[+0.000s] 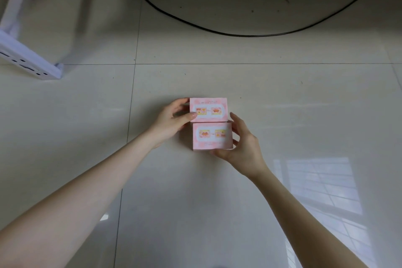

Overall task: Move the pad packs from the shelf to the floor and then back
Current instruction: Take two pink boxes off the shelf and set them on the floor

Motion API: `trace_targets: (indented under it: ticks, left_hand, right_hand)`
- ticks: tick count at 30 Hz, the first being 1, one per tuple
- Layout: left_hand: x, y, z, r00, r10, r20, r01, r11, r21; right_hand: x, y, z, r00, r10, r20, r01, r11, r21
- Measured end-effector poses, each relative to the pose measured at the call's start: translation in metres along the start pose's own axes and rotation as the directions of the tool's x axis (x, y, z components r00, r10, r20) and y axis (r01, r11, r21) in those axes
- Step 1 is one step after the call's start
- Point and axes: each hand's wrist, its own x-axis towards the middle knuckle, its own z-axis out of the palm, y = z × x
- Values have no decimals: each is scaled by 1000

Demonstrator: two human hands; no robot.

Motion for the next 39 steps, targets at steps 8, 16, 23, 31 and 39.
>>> trace_targets:
  ticks: [8, 16, 23, 31, 39]
  left_hand:
    - [2, -1, -1, 1000, -5, -17, 6, 999, 44]
    - [3, 9, -7, 998, 51, 28, -57, 942, 331]
    - [-29, 26, -14, 998, 8, -54, 25, 806, 592]
    - [-119, 86, -29, 962, 272, 23, -106, 297, 949]
    - [-216, 176, -34, 983, 167, 81, -97, 93, 991]
  right_hand:
    - [6, -1, 2, 1000, 2, 7, -1, 998, -70]
    - [-1, -12, 2, 1000, 18, 0, -17, 959, -284]
    - [-24, -44, -6, 1000, 23, 17, -11, 852, -523]
    - [-78, -115, -41, 990, -35, 136, 134, 515, -847]
    - [-137, -223, -88, 981, 48, 189, 153, 409, -900]
